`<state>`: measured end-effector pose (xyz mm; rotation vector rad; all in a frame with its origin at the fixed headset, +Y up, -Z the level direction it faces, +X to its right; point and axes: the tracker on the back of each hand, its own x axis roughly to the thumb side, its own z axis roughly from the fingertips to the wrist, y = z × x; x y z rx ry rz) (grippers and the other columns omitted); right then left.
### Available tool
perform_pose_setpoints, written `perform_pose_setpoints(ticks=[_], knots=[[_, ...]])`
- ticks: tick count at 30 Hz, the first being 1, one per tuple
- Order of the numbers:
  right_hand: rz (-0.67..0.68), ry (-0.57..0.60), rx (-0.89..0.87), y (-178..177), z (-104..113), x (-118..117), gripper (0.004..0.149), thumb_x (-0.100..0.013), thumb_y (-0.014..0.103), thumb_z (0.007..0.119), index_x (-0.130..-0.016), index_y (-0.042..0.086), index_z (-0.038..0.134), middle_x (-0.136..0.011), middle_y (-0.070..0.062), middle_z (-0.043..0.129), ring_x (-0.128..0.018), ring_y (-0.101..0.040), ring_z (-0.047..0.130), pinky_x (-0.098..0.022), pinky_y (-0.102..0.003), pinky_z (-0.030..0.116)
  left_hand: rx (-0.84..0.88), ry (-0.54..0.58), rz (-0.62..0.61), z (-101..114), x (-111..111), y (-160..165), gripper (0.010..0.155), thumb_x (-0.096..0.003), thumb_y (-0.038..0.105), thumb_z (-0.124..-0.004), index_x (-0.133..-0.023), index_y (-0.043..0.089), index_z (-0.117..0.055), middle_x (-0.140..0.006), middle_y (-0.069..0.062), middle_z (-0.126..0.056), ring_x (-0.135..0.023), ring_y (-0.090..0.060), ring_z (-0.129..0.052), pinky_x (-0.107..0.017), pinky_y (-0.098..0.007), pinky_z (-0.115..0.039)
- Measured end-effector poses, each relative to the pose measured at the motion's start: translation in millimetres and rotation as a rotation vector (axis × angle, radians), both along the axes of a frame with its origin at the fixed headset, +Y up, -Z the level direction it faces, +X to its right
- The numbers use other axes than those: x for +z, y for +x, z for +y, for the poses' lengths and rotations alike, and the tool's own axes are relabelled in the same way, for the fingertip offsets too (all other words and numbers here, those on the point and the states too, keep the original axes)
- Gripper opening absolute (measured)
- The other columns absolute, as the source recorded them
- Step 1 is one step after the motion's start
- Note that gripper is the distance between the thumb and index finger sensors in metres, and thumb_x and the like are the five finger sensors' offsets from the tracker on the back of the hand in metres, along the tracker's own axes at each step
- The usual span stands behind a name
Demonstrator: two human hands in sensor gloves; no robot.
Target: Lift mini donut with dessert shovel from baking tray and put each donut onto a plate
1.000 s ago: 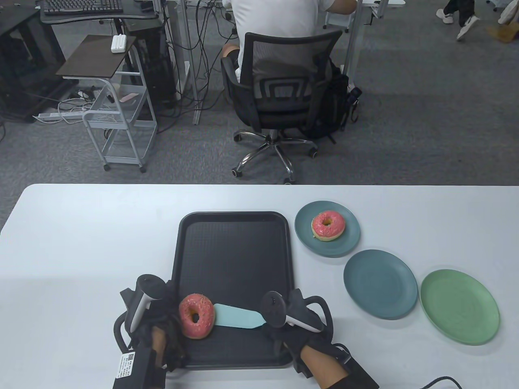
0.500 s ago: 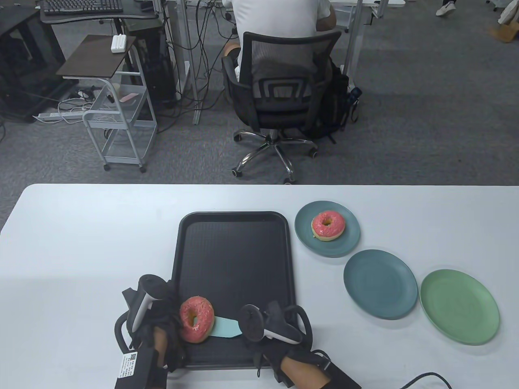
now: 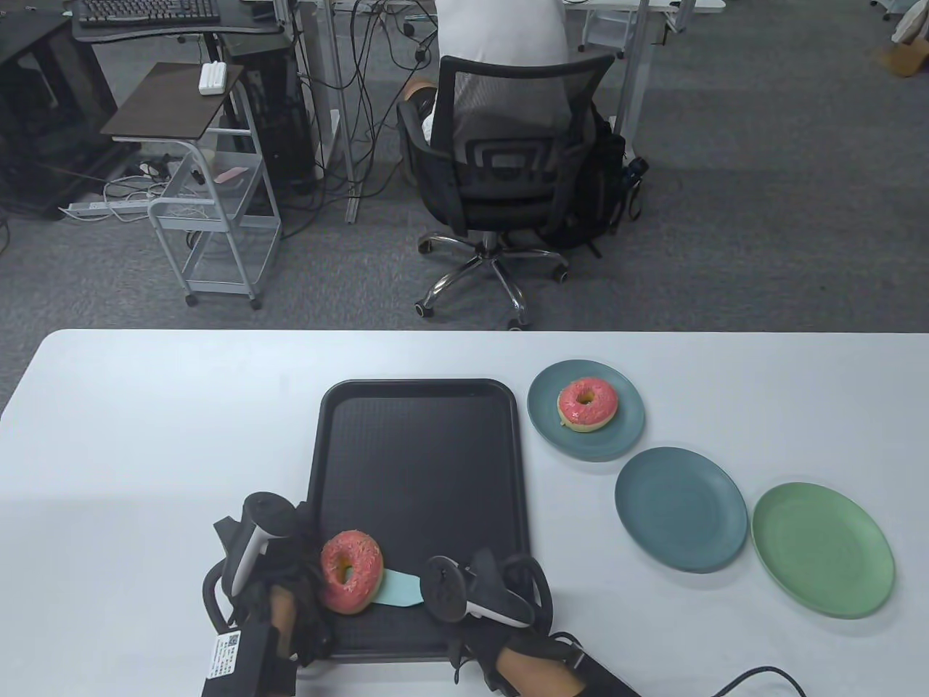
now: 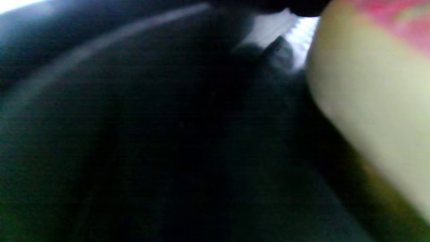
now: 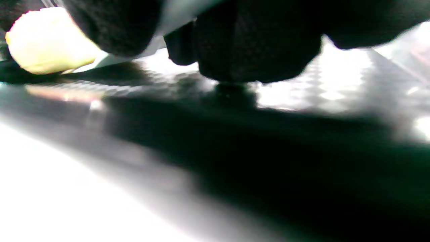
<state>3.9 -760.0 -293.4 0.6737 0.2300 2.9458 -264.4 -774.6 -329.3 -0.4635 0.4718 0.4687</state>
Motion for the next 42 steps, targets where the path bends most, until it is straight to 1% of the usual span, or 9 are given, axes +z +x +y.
perform_pose_setpoints(ticks=[2,3,7,12,29,35,36,39,42], knots=[[0.0,0.001,-0.006,3,1,-1,0.059,-0.044,0.045,0.079,-0.095,0.016,0.071,-0.062,-0.016,0.097,-0.031,-0.028,0.097,-0.021,-0.042,0.09,0.034,0.0,0.007,-1,1,-3,0.066,-0.0437,0.045,-0.07,-0.094,0.061,-0.031,-0.077,0.006,-0.069,-0.047,-0.014,-0.088,-0.039,-0.036,-0.079],[-0.003,-0.006,-0.018,5,0,-1,0.059,-0.044,0.045,0.079,-0.095,0.016,0.072,-0.061,-0.016,0.097,-0.031,-0.028,0.097,-0.021,-0.042,0.09,0.058,-0.002,0.011,-1,1,-5,0.065,-0.0437,0.045,-0.07,-0.094,0.061,-0.031,-0.077,0.006,-0.069,-0.048,-0.012,-0.088,-0.039,-0.036,-0.079],[-0.019,-0.039,-0.032,12,-2,-5,0.059,-0.044,0.045,0.079,-0.095,0.016,0.071,-0.061,-0.016,0.097,-0.031,-0.029,0.097,-0.021,-0.042,0.09,0.101,-0.001,0.025,-3,2,-10,0.064,-0.0437,0.045,-0.069,-0.094,0.059,-0.032,-0.078,0.007,-0.069,-0.048,-0.012,-0.088,-0.038,-0.035,-0.079],[-0.037,-0.046,-0.06,18,-1,-8,0.059,-0.044,0.045,0.08,-0.095,0.016,0.072,-0.062,-0.016,0.096,-0.032,-0.029,0.096,-0.021,-0.043,0.09,0.099,-0.002,0.025,-2,2,-10,0.064,-0.0438,0.045,-0.069,-0.095,0.059,-0.033,-0.077,0.007,-0.069,-0.048,-0.012,-0.088,-0.038,-0.035,-0.079],[-0.077,0.009,-0.109,34,10,-11,0.059,-0.044,0.045,0.079,-0.095,0.016,0.072,-0.061,-0.016,0.097,-0.032,-0.029,0.097,-0.022,-0.043,0.09,0.092,-0.003,0.025,-3,1,-10,0.064,-0.0438,0.045,-0.069,-0.095,0.059,-0.032,-0.077,0.007,-0.069,-0.048,-0.012,-0.088,-0.038,-0.035,-0.079],[-0.105,0.04,-0.154,42,23,-11,0.059,-0.044,0.045,0.079,-0.095,0.017,0.072,-0.061,-0.016,0.097,-0.032,-0.029,0.097,-0.022,-0.043,0.09,0.092,-0.003,0.026,-3,1,-10,0.064,-0.0437,0.045,-0.069,-0.094,0.059,-0.032,-0.077,0.007,-0.069,-0.047,-0.012,-0.088,-0.038,-0.035,-0.079],[-0.114,0.049,-0.159,45,26,-12,0.059,-0.044,0.045,0.08,-0.095,0.017,0.072,-0.061,-0.016,0.097,-0.032,-0.029,0.097,-0.022,-0.043,0.09,0.092,-0.003,0.025,-3,1,-10,0.063,-0.0433,0.046,-0.069,-0.093,0.06,-0.032,-0.077,0.007,-0.069,-0.047,-0.012,-0.088,-0.038,-0.036,-0.079],[-0.149,0.08,-0.175,56,39,-15,0.059,-0.044,0.045,0.08,-0.095,0.017,0.072,-0.061,-0.015,0.097,-0.032,-0.029,0.097,-0.022,-0.043,0.09,0.09,-0.004,0.026,-3,1,-10,0.064,-0.0439,0.045,-0.069,-0.095,0.058,-0.033,-0.077,0.007,-0.069,-0.047,-0.012,-0.088,-0.038,-0.035,-0.079],[-0.21,0.114,-0.221,76,55,-20,0.059,-0.044,0.045,0.08,-0.095,0.017,0.072,-0.061,-0.016,0.097,-0.031,-0.029,0.097,-0.022,-0.043,0.09,0.094,-0.004,0.026,-3,1,-10,0.064,-0.0435,0.045,-0.069,-0.094,0.059,-0.033,-0.076,0.007,-0.069,-0.047,-0.012,-0.088,-0.038,-0.035,-0.079]])
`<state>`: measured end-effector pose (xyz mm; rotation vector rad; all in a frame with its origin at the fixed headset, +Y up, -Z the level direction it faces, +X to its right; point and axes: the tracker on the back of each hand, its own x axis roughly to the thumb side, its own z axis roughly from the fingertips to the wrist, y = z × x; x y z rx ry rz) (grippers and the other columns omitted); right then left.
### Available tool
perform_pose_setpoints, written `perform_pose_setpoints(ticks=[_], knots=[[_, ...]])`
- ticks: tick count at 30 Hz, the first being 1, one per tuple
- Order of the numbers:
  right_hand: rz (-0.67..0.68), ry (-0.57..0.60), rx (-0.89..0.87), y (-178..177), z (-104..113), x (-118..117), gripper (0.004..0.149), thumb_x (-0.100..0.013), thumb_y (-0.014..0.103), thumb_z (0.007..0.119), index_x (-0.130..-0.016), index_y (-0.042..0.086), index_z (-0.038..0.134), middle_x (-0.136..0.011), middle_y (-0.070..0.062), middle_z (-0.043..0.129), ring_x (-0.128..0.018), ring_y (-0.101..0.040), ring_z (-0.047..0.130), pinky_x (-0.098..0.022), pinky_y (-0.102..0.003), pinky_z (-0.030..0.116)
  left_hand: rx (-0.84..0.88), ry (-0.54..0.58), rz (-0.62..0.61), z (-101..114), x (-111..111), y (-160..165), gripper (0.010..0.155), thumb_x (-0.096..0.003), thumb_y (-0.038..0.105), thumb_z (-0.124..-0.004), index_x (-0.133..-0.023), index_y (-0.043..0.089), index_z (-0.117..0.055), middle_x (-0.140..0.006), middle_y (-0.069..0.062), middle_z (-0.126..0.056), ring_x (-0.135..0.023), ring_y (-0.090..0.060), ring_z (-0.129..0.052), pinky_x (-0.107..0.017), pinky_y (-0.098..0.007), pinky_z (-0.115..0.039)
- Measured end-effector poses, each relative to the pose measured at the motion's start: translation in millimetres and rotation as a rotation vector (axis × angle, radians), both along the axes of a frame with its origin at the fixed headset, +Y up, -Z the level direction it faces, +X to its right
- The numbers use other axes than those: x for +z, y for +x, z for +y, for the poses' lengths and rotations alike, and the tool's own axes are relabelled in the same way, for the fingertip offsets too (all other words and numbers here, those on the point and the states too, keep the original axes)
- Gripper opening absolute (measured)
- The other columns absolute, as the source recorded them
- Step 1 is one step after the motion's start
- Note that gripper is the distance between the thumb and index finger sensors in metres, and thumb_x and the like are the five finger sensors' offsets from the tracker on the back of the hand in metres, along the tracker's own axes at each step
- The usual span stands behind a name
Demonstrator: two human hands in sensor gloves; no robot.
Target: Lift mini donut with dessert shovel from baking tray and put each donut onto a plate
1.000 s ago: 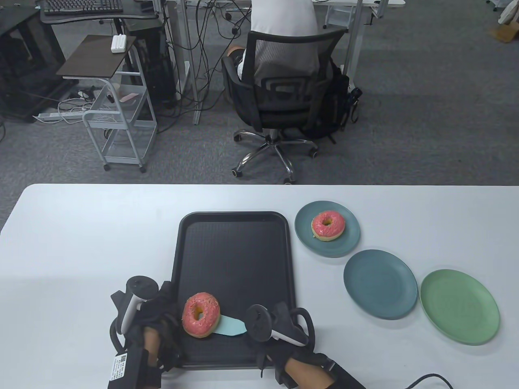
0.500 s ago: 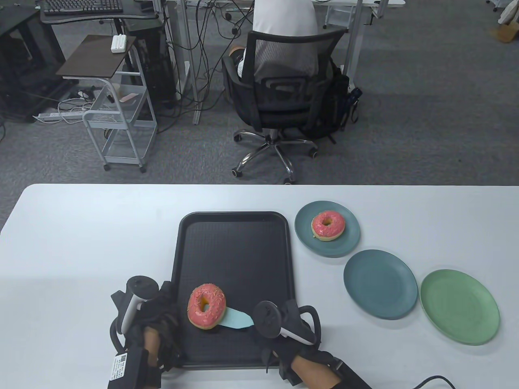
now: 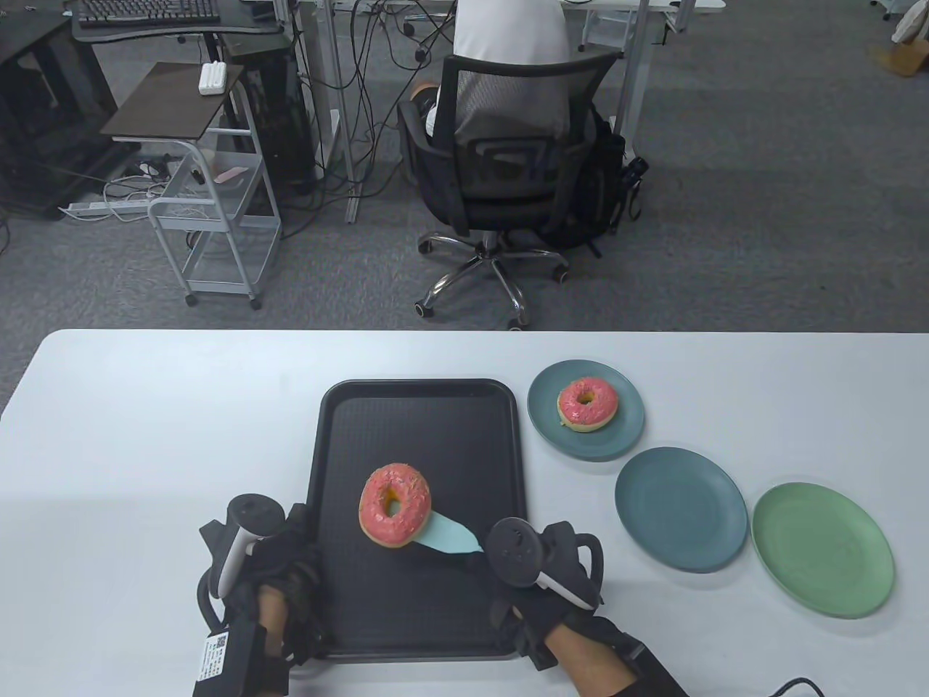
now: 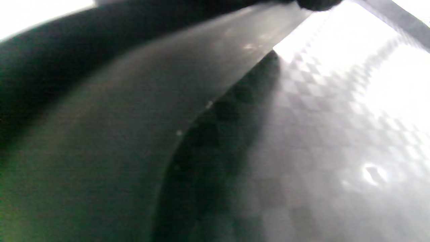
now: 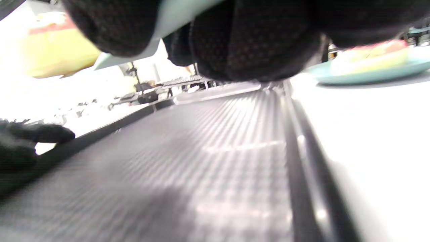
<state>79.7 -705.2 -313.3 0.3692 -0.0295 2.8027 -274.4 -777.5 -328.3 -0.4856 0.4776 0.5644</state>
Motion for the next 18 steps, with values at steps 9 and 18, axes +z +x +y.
perform_pose_setpoints(ticks=[9,18], knots=[[-0.258,0.064,0.088,99,37,-1,0.059,-0.044,0.044,0.08,-0.095,0.017,0.071,-0.061,-0.016,0.097,-0.032,-0.03,0.097,-0.023,-0.044,0.09,0.015,-0.003,-0.002,0,0,0,0.065,-0.044,0.044,-0.07,-0.095,0.058,-0.033,-0.077,0.007,-0.069,-0.047,-0.012,-0.088,-0.038,-0.035,-0.079],[-0.52,0.012,0.102,201,26,18,0.059,-0.044,0.044,0.081,-0.095,0.016,0.072,-0.061,-0.016,0.097,-0.033,-0.031,0.096,-0.023,-0.045,0.089,0.013,0.013,-0.002,-2,0,-1,0.064,-0.0435,0.045,-0.07,-0.095,0.058,-0.033,-0.076,0.007,-0.07,-0.046,-0.012,-0.088,-0.037,-0.034,-0.079]])
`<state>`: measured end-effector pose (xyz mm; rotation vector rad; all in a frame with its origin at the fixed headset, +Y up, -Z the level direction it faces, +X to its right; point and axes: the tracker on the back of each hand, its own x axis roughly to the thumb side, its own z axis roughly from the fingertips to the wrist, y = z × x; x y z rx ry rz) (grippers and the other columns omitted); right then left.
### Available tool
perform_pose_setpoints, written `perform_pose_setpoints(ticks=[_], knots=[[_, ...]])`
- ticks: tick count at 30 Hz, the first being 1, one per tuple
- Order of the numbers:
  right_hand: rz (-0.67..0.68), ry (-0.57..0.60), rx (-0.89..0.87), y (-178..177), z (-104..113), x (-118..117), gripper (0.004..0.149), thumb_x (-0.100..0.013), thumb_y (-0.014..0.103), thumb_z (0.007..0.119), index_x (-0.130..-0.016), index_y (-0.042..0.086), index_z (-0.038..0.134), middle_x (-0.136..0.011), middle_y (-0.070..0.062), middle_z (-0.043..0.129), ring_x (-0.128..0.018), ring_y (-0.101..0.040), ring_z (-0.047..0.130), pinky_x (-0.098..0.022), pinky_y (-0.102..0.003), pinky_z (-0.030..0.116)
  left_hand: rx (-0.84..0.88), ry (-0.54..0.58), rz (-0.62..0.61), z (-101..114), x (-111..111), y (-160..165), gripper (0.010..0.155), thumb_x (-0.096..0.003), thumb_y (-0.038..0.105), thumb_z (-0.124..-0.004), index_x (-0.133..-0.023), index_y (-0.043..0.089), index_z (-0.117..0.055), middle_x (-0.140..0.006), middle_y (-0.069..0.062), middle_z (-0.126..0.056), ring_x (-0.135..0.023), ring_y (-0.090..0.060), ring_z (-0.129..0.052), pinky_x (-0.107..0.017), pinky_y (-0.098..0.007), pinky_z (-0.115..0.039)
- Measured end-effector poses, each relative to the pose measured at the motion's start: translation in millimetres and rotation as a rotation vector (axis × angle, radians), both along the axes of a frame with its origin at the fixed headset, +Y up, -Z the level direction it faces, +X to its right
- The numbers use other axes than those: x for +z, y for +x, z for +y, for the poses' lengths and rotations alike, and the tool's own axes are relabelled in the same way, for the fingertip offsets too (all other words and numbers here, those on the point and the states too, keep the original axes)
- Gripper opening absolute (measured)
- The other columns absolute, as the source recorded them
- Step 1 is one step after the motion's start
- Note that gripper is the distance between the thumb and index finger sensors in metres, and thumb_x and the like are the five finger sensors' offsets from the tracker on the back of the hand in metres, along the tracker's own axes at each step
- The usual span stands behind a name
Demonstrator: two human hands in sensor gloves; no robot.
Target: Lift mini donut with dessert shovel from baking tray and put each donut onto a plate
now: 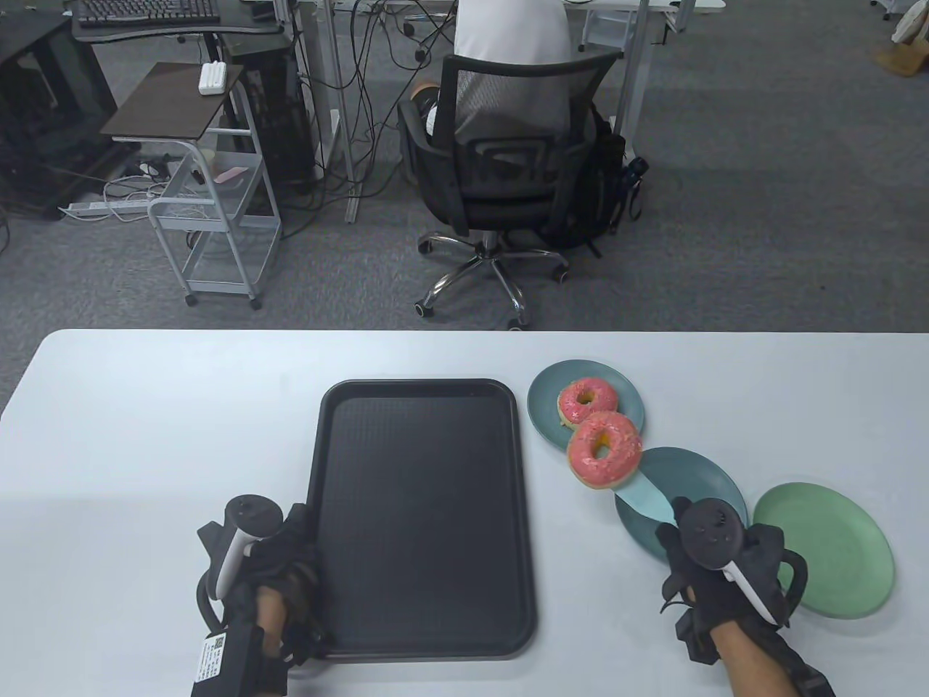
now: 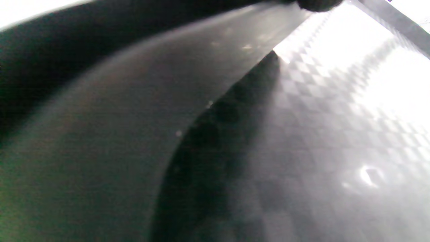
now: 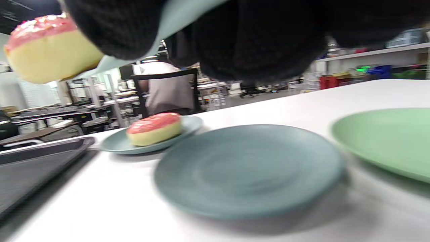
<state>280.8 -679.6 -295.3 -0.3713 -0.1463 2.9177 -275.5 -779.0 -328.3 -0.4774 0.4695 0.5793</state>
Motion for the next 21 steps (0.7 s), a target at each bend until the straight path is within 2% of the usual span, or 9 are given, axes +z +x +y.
perform_pose_setpoints(ticks=[10,21], knots=[[-0.182,-0.094,0.002,65,-28,14,0.059,-0.043,0.042,0.082,-0.095,0.016,0.072,-0.062,-0.018,0.096,-0.034,-0.032,0.096,-0.024,-0.046,0.088,-0.003,0.006,0.001,-1,0,0,0.064,-0.0434,0.045,-0.07,-0.095,0.058,-0.033,-0.076,0.008,-0.07,-0.046,-0.012,-0.088,-0.036,-0.034,-0.079],[-0.176,-0.167,0.039,62,-42,3,0.059,-0.042,0.04,0.086,-0.094,0.016,0.073,-0.064,-0.018,0.096,-0.036,-0.033,0.096,-0.027,-0.048,0.088,-0.004,0.006,0.002,-1,1,0,0.064,-0.0434,0.045,-0.07,-0.095,0.058,-0.033,-0.076,0.008,-0.07,-0.046,-0.012,-0.088,-0.036,-0.034,-0.079]])
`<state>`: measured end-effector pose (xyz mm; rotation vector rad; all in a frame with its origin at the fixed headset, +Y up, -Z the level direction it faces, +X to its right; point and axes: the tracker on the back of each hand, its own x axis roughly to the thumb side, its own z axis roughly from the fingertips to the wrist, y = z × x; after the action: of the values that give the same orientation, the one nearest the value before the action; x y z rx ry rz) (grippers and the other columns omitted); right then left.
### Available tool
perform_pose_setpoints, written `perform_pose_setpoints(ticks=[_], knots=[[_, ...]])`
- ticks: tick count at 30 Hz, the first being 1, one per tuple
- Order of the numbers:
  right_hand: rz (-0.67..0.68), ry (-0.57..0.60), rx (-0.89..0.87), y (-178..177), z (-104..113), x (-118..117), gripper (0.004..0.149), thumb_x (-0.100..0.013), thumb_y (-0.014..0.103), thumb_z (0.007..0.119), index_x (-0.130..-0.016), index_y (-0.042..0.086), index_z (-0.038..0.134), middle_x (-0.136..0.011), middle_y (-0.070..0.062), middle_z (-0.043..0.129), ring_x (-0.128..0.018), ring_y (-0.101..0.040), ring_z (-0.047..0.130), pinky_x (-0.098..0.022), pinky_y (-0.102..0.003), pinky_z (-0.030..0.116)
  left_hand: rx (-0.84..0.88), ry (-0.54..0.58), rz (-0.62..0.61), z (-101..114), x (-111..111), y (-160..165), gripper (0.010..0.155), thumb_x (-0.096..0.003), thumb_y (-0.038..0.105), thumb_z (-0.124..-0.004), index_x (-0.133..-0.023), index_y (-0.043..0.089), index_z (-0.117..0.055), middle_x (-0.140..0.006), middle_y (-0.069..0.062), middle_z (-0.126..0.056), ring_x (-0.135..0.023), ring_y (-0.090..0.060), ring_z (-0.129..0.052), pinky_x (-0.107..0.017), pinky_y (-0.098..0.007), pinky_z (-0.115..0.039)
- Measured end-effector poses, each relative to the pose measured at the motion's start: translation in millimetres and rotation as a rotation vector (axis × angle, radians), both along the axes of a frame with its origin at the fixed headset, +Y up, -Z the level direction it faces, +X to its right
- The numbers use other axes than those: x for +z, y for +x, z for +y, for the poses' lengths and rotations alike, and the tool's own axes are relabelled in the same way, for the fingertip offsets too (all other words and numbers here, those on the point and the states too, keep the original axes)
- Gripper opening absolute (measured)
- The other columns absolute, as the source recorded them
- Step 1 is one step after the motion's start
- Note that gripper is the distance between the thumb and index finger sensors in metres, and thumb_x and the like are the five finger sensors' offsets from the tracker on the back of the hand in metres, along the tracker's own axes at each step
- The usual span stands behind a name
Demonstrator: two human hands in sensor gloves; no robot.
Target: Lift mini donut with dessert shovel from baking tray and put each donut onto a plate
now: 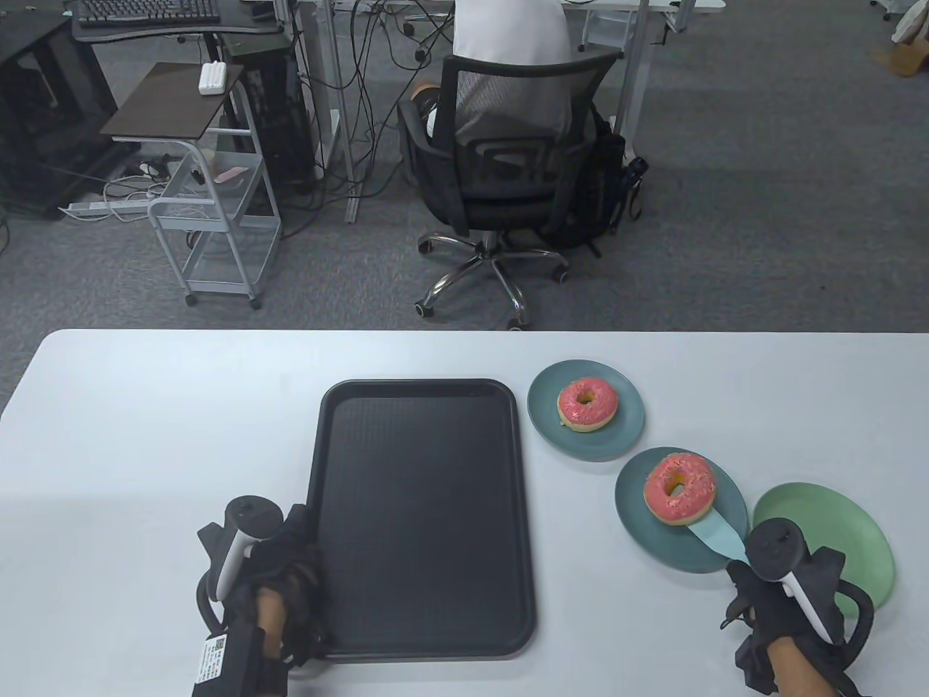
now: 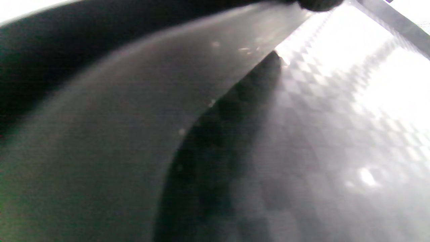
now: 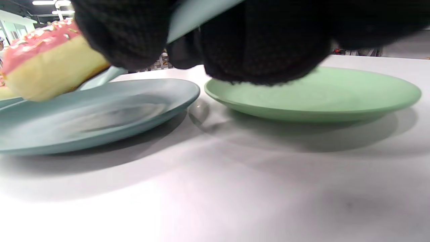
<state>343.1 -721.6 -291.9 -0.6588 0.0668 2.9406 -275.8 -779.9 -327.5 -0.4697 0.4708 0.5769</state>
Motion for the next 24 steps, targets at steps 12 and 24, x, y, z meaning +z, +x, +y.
perform_pose_setpoints(ticks=[12,24], knots=[[0.008,-0.021,0.06,-7,-2,-7,0.058,-0.04,0.039,0.089,-0.093,0.021,0.076,-0.066,-0.016,0.097,-0.039,-0.034,0.097,-0.029,-0.048,0.089,0.004,-0.003,0.001,0,0,0,0.064,-0.0433,0.045,-0.07,-0.095,0.058,-0.034,-0.076,0.008,-0.07,-0.046,-0.012,-0.088,-0.036,-0.034,-0.079],[0.003,0.046,0.147,-18,11,-5,0.056,-0.04,0.035,0.092,-0.092,0.023,0.077,-0.074,-0.012,0.099,-0.045,-0.032,0.102,-0.03,-0.047,0.093,0.002,-0.004,0.0,0,0,0,0.064,-0.0434,0.045,-0.07,-0.095,0.058,-0.033,-0.076,0.008,-0.069,-0.046,-0.012,-0.088,-0.037,-0.034,-0.079]])
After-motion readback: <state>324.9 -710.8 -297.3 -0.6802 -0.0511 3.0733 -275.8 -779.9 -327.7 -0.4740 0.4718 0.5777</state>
